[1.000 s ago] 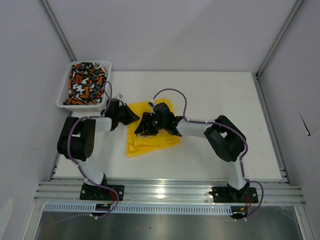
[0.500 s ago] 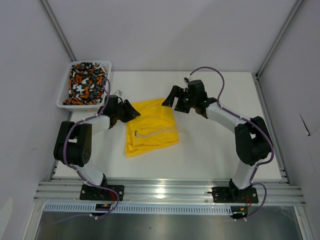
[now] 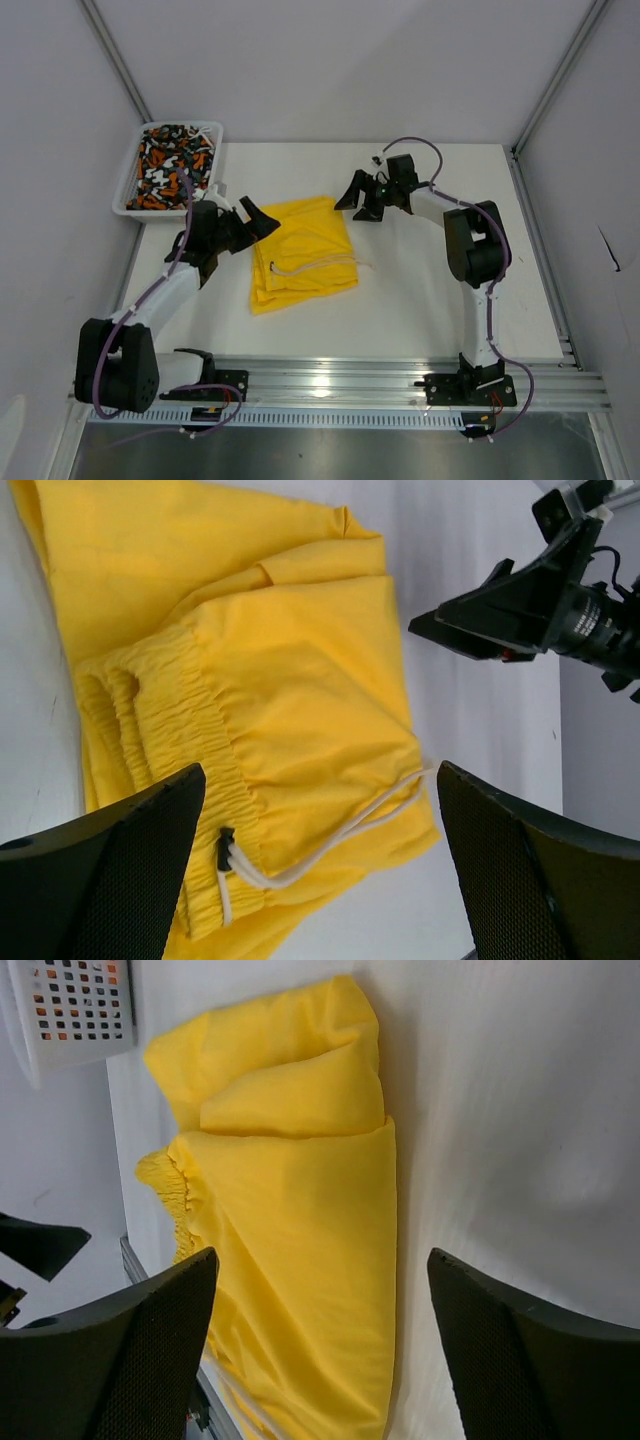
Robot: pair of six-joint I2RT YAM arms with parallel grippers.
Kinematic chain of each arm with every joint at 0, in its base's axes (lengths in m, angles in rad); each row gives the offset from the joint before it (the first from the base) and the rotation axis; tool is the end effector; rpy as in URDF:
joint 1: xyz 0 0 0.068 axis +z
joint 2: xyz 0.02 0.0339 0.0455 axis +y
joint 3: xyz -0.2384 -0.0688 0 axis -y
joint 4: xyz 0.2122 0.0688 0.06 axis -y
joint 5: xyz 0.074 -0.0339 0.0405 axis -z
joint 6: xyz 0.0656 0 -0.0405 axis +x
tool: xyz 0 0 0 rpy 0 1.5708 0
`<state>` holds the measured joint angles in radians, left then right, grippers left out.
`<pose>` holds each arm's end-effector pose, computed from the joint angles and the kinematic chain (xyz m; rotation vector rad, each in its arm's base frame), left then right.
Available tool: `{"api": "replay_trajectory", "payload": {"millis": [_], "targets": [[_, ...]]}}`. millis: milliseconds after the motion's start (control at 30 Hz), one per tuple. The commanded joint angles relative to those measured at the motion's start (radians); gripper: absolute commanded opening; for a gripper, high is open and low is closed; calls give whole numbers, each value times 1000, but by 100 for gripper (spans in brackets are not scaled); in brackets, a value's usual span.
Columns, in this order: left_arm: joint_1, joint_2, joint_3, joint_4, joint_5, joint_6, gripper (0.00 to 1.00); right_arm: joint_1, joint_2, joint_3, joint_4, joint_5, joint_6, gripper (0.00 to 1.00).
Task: Fold and stack the shorts
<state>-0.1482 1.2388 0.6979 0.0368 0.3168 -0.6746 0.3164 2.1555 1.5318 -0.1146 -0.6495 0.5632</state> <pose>0.2685 -0.0607 0.2152 -0.3628 2.1241 -0.8206 0.4175 0.1784 0.1521 -0.0589 2.4199 1.1800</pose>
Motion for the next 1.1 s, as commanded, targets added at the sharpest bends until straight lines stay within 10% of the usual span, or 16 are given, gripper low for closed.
{"api": "replay_trajectory", "payload": {"millis": [0,467,733,1067], "targets": [[-16,-111,-57,-29,-53,-43,99,4,67,90,-19,-101,-31,86],[-19,-403,-116,-209,-108,-19,99,33,204,168,27,-171,20,71],[-19,-406,-124,-224,-116,4,99,35,244,153,173,-219,122,11],[-19,-409,-146,-212,-122,7,99,-143,-122,-619,859,98,579,0]]}}
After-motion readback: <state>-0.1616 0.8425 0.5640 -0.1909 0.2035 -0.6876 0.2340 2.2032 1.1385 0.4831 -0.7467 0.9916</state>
